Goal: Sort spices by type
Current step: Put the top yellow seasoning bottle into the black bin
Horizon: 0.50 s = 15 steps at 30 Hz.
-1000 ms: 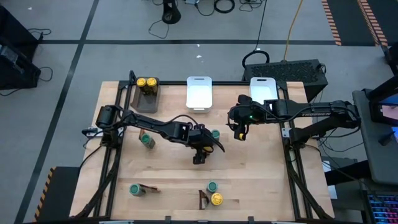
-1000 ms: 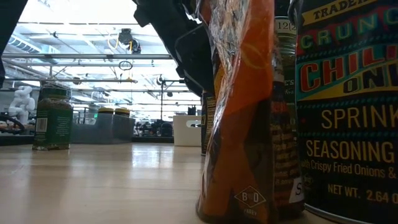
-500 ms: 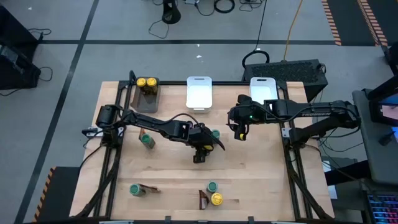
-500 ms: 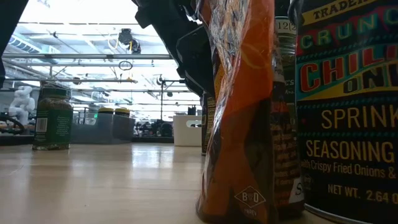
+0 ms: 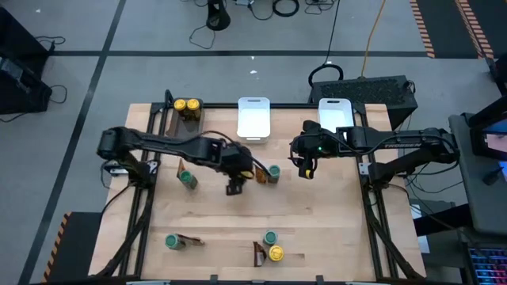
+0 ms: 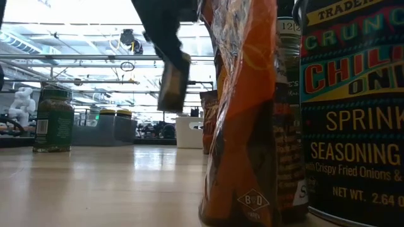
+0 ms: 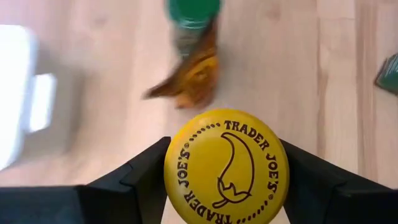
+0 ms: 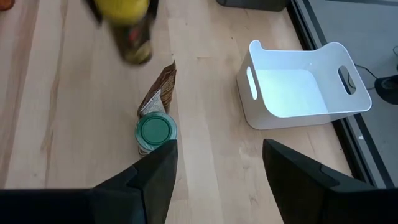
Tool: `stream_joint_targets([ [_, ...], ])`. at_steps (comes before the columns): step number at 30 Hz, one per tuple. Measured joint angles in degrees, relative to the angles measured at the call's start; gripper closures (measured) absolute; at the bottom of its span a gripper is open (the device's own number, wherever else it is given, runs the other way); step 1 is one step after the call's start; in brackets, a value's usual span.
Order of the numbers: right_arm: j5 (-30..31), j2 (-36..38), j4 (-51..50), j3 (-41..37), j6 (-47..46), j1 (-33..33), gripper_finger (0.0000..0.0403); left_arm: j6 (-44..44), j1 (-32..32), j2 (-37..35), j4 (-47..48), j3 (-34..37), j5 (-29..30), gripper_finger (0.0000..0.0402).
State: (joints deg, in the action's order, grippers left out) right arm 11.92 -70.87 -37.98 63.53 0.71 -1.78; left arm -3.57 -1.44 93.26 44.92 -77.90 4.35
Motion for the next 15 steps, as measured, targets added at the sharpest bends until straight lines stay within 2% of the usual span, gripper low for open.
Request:
stream_joint_targets([
  [7, 0.0, 0.0, 0.0, 0.0, 0.0, -0.1, 0.0183, -0.8, 4.7, -14.0, 8.3, 1.5, 8.3, 0.0157],
  [15, 0.0, 0.0, 0.7, 0.0, -2.0, -0.5, 0.0184, -6.0, 14.2, -32.3, 8.2, 10.9, 14.4, 0.0157],
])
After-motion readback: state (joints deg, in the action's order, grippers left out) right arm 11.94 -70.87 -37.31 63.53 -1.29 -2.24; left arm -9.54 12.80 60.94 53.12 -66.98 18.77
